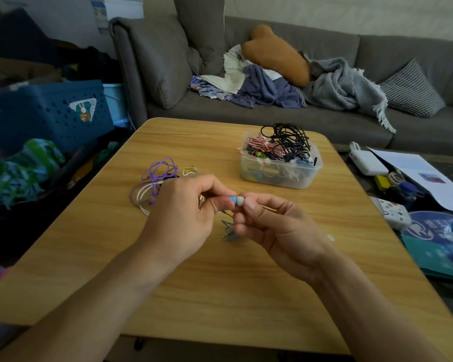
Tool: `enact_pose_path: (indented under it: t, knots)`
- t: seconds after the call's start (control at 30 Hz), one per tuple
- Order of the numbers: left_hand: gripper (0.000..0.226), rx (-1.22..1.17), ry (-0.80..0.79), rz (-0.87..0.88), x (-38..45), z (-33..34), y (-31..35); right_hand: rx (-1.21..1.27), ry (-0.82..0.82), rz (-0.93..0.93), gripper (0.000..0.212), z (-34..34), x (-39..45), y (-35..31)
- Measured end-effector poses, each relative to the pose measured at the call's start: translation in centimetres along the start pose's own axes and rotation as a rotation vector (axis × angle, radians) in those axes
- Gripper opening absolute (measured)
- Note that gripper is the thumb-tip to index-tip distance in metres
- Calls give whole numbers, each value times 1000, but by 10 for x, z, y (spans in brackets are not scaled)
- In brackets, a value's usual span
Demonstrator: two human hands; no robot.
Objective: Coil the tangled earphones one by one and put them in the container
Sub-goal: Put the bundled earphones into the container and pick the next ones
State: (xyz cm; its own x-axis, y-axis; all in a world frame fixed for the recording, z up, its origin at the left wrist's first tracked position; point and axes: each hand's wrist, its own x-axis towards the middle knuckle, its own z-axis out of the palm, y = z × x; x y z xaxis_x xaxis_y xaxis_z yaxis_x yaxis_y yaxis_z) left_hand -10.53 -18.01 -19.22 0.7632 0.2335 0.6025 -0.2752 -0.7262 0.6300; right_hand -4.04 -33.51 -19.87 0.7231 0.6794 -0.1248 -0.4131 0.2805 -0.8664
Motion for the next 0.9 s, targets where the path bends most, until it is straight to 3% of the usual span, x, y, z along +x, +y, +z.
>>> enact_pose_path:
  t: [0.5,0.9]
  knots:
    - [4,25,17,132,2,5,-7,-4,15,34,24,2,-2,-2]
    - [10,-109,24,-20,-2,7,-2,75,44,119,18,6,-2,-1]
